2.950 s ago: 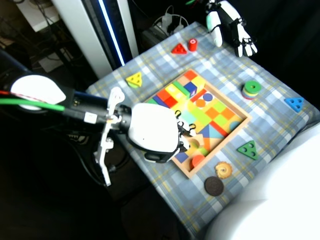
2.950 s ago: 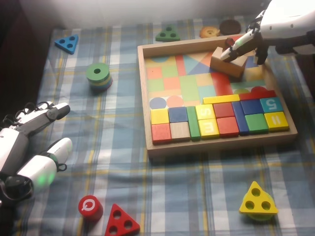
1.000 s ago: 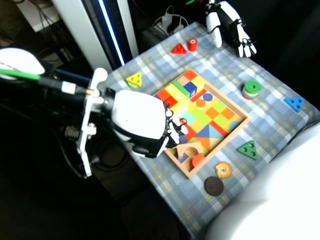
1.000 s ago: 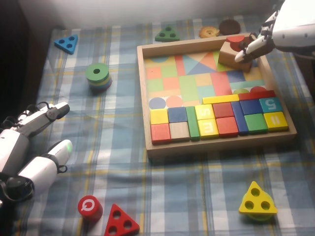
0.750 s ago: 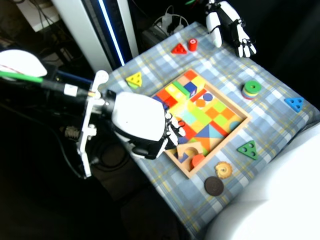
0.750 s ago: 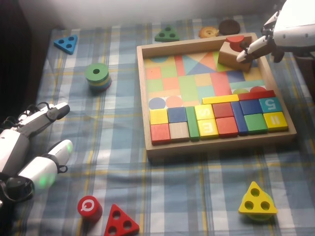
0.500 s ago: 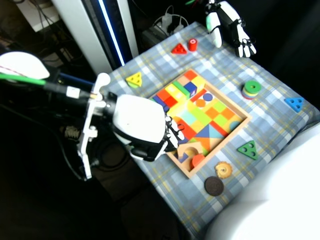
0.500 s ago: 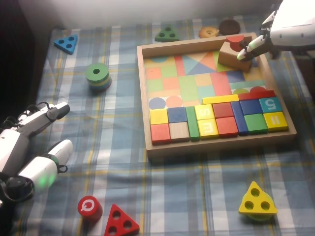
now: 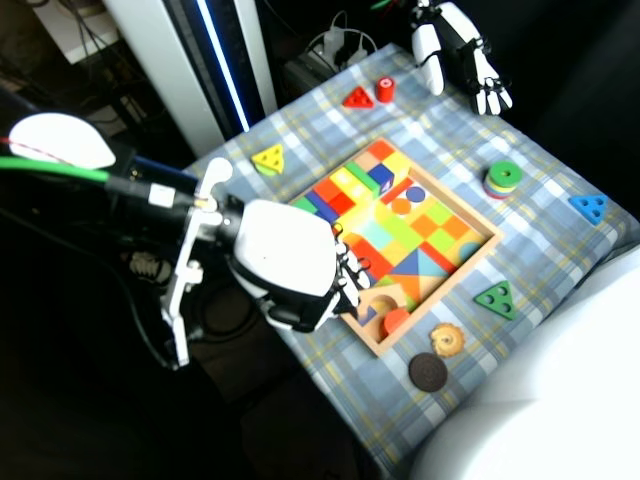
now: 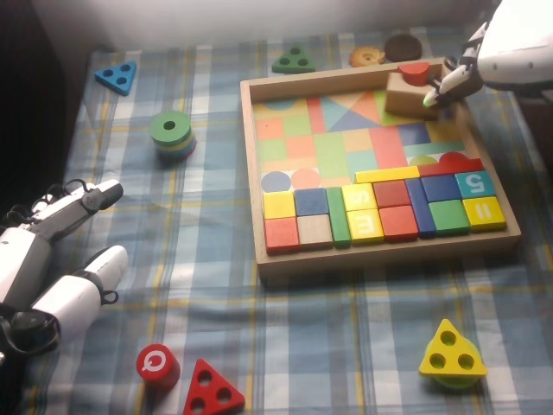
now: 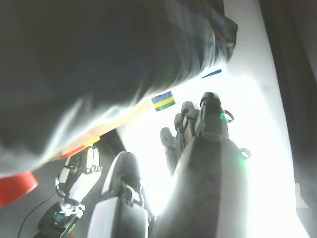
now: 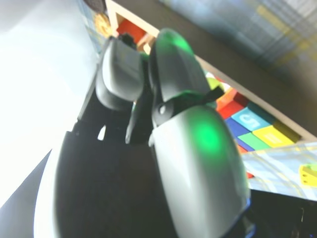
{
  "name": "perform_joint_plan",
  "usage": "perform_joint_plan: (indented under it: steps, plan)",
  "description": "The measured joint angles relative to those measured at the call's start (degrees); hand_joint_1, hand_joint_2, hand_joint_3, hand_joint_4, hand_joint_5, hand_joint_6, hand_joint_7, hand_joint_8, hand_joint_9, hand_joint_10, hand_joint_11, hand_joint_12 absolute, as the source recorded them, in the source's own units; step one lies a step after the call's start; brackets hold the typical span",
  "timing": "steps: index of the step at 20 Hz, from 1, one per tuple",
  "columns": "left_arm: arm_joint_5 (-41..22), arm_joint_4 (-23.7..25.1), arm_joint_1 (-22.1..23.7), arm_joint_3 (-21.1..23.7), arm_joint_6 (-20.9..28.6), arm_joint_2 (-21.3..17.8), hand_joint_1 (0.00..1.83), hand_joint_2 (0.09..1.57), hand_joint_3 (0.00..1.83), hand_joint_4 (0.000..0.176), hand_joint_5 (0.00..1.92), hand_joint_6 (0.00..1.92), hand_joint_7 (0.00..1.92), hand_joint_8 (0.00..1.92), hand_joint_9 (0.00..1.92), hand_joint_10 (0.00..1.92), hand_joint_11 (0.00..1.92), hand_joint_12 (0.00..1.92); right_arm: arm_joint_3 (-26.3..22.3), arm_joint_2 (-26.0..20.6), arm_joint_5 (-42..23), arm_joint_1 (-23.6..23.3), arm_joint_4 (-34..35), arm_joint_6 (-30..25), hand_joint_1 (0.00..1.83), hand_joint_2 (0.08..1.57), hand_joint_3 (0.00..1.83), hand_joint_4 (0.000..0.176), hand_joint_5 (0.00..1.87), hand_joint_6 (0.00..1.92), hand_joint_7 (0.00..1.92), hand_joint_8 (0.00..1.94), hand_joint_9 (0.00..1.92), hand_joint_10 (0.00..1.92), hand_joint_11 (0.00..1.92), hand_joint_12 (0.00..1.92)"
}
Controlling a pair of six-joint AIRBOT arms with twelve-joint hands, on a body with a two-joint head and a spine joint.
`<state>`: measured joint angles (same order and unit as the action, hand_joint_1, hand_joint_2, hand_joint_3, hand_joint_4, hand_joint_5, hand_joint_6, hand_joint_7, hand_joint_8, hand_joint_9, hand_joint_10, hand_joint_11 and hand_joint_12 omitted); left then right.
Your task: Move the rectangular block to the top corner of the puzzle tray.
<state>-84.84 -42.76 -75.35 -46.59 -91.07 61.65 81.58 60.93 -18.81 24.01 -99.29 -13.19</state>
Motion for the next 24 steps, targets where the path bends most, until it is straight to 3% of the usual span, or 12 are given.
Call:
perform_joint_plan:
  steps: [5,11,13,14,15,16,17,20,21,22,23,24]
  plan:
    - [0.0,0.07,0.0,0.0,0.04,0.0,0.72,1.41,0.0,0.045,0.46,0.0,0.31,0.0,0.22,0.0,0.0,0.0,1.66,-0.02,1.03,0.0,-0.04,0.04,1.67,1.14,0.0,0.0,0.46,0.0,1.1,1.94,1.42,1.92,1.5,1.92]
    - [0.0,0.09,0.0,0.0,0.07,0.0,0.72,1.4,0.0,0.054,0.46,0.0,0.3,0.0,0.21,0.0,0.0,0.0,2.51,1.73,1.05,0.0,-0.04,0.0,1.68,1.11,0.0,0.0,0.48,0.0,0.98,1.94,1.23,1.92,1.26,1.92]
    - [-0.02,0.09,0.0,0.0,0.09,0.04,0.75,1.4,0.0,0.035,0.47,0.0,0.31,0.0,0.23,0.01,0.0,0.0,3.17,2.08,1.18,0.0,0.02,0.02,1.34,1.27,0.03,0.0,0.48,0.0,0.64,1.6,1.3,1.92,1.36,1.92]
    - [0.0,0.09,0.0,0.0,0.09,0.04,0.73,1.4,0.0,0.038,0.47,0.0,0.31,0.0,0.23,0.0,0.0,0.0,3.67,2.21,0.92,0.0,0.79,-0.02,1.34,1.27,0.02,0.0,0.47,0.0,0.65,1.59,1.31,1.92,1.38,1.92]
    - [0.0,0.07,0.0,0.0,0.11,0.04,0.74,1.4,0.0,0.047,0.46,0.0,0.3,0.0,0.21,0.0,0.0,0.0,3.96,2.36,0.79,0.0,0.94,-0.02,1.61,1.16,0.0,0.0,0.49,0.0,0.83,1.87,1.36,1.92,1.43,1.92]
    - [-0.02,0.2,0.0,0.0,0.13,0.04,0.76,1.39,0.0,0.049,0.46,0.0,0.31,0.0,0.22,0.0,0.0,0.0,4.2,2.67,0.76,0.0,1.07,-0.02,1.4,1.23,0.0,0.0,0.47,0.01,0.73,1.62,1.37,1.92,1.48,1.92]
    - [0.0,0.24,0.0,0.0,0.11,0.04,0.77,1.39,0.0,0.053,0.46,0.0,0.31,0.0,0.22,0.0,0.0,0.0,4.42,2.82,0.72,0.0,1.05,-0.02,1.62,1.17,0.0,0.0,0.47,0.0,0.94,1.88,1.4,1.92,1.49,1.92]
    - [0.0,0.04,0.0,0.0,0.11,0.04,0.71,1.4,0.0,0.059,0.46,0.0,0.31,0.0,0.22,0.0,0.0,0.0,4.46,2.91,0.79,0.0,1.27,-0.04,1.69,1.14,0.0,0.0,0.48,0.0,1.15,1.94,1.41,1.92,1.5,1.92]
    - [0.0,0.07,0.0,0.0,0.13,0.04,0.71,1.41,0.0,0.053,0.46,0.0,0.31,0.0,0.23,0.0,0.0,0.0,4.46,2.89,0.81,0.0,1.29,-0.04,1.43,1.19,0.0,0.0,0.48,0.01,0.88,1.47,1.37,1.92,1.45,1.92]
    - [0.0,0.17,0.0,0.0,0.13,0.04,0.74,1.41,0.0,0.052,0.45,0.0,0.31,0.0,0.22,0.0,0.0,0.0,4.22,2.71,0.96,0.0,1.27,-0.04,1.36,1.25,0.02,0.0,0.48,0.0,0.72,1.57,1.35,1.92,1.45,1.92]
    - [0.0,0.22,0.0,0.0,0.13,0.04,0.76,1.4,0.0,0.051,0.46,0.0,0.31,0.0,0.22,0.0,0.0,0.0,3.69,2.19,1.16,0.0,1.31,-0.02,1.63,1.16,0.0,0.0,0.46,0.0,1.04,1.93,1.37,1.92,1.48,1.92]
    - [-0.02,0.15,0.0,0.0,0.13,0.04,0.76,1.4,0.0,0.051,0.46,0.0,0.31,0.0,0.22,0.0,0.0,0.0,3.28,1.73,1.2,0.0,1.49,-0.02,1.63,1.16,0.0,0.0,0.46,0.0,1.04,1.93,1.37,1.92,1.48,1.92]
